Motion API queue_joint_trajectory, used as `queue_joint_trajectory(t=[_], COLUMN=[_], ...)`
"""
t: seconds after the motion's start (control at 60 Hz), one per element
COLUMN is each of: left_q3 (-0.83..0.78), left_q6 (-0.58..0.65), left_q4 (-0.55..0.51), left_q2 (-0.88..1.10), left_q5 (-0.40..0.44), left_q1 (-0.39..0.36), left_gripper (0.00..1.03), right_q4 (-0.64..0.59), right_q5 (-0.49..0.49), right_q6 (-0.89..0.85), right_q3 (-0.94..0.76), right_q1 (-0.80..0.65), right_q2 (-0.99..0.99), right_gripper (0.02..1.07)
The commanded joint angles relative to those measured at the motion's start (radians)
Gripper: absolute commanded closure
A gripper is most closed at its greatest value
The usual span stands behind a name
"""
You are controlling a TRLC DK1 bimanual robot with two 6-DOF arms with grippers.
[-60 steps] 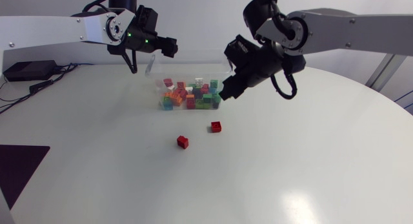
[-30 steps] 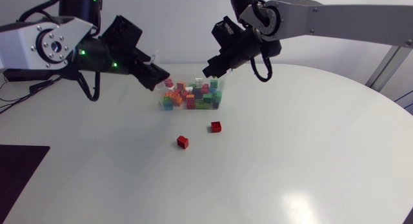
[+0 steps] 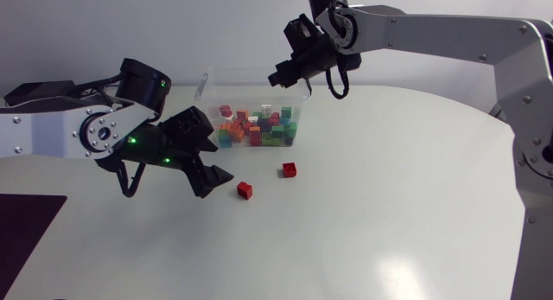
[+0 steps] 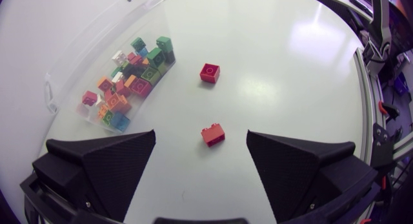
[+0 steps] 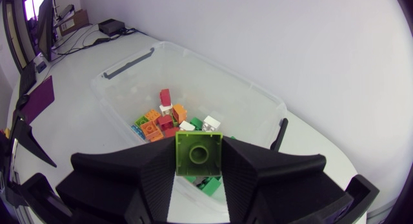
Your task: Place the duplo bricks in the container
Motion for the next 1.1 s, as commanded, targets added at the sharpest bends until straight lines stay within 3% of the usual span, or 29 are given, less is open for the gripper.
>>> queue_joint_trajectory(t=[0.0, 0.183, 0.217, 0.233, 0.267, 0.283, 0.583, 1.083], left_q3=[-0.037, -0.034, -0.028, -0.023, -0.017, -0.016, 0.05, 0.28], left_q6=[0.083, 0.16, 0.182, 0.195, 0.22, 0.229, 0.511, 0.728], left_q4=[0.001, 0.013, 0.013, 0.013, 0.012, 0.01, -0.045, -0.172], left_q2=[0.003, 0.048, 0.062, 0.071, 0.08, 0.085, 0.178, 0.428], left_q5=[0.007, 0.009, 0.009, 0.009, 0.009, 0.007, 0.003, -0.097], left_q1=[-0.008, -0.024, -0.028, -0.033, -0.036, -0.037, -0.057, -0.083], left_gripper=[0.06, 0.05, 0.05, 0.05, 0.05, 0.05, 0.06, 0.07], right_q4=[0.017, 0.09, 0.093, 0.092, 0.092, 0.092, 0.213, 0.285], right_q5=[-0.004, 0.014, 0.031, 0.039, 0.04, 0.042, 0.057, 0.054], right_q6=[0.035, 0.049, 0.047, 0.046, 0.04, 0.038, 0.02, -0.052], right_q3=[0.062, 0.09, 0.102, 0.11, 0.109, 0.107, -0.214, -0.718], right_q1=[-0.004, 0.01, 0.017, 0.02, 0.027, 0.028, 0.027, 0.082], right_q2=[0.048, 0.091, 0.105, 0.113, 0.113, 0.113, -0.162, -0.484], right_gripper=[0.81, 0.75, 0.52, 0.31, 0.08, 0.04, 0.06, 0.06])
